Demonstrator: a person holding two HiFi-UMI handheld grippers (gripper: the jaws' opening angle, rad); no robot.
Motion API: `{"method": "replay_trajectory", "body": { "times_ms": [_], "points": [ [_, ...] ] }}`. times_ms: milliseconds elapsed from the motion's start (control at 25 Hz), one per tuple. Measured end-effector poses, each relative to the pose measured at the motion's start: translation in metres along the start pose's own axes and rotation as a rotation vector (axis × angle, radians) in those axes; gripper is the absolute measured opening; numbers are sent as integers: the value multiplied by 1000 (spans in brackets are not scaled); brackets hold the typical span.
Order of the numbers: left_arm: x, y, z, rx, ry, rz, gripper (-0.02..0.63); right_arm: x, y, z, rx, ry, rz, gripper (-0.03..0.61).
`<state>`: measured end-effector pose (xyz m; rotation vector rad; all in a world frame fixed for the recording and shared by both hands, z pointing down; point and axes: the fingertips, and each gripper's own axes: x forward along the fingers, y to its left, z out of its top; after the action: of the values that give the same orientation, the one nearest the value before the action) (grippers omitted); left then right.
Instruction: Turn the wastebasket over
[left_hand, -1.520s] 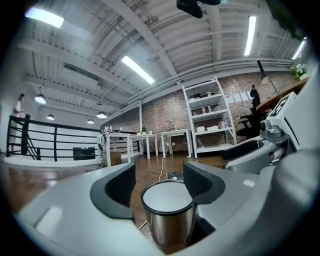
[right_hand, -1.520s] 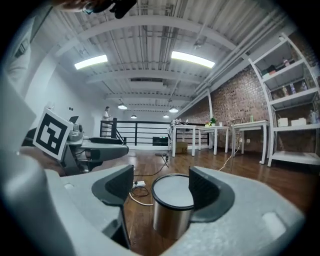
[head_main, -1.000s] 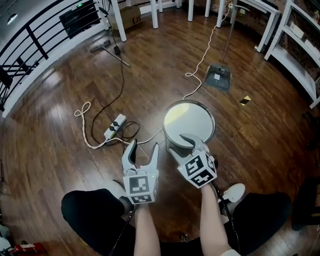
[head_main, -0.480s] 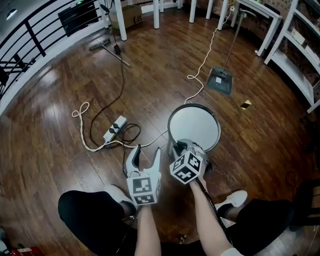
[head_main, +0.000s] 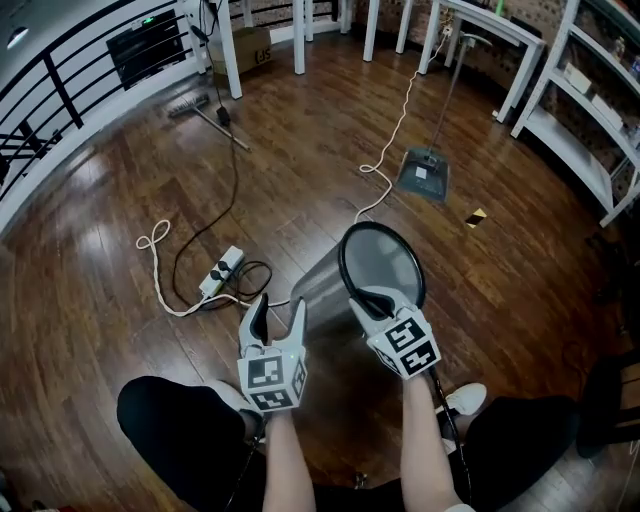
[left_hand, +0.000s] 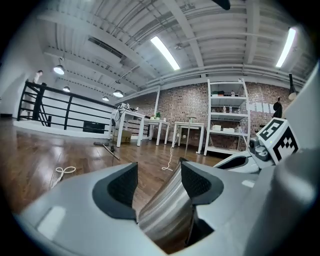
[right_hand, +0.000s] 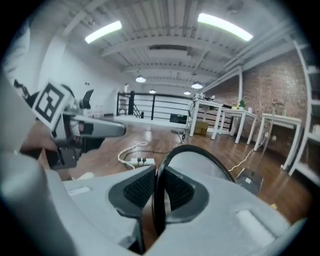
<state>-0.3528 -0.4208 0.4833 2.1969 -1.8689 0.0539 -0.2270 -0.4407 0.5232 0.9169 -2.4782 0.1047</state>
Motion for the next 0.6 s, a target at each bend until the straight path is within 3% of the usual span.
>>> {"method": "replay_trajectory", "body": {
  "times_ms": [160,400,480,600],
  "points": [
    [-4,6,-4,-8,9,9,298,-28,-31,-23,339,-184,-20,49],
    [-3,5,-16,-2,45,8,298,-42,-49,-139,667,-99,-170,55],
    [-2,8,-26,-1,69,18,298,-46,-50,-159,739,-112,-180,57],
    [3,14,-47,-28,115,38,293,-46,-50,-159,722,-109,-152,61]
  ]
}}
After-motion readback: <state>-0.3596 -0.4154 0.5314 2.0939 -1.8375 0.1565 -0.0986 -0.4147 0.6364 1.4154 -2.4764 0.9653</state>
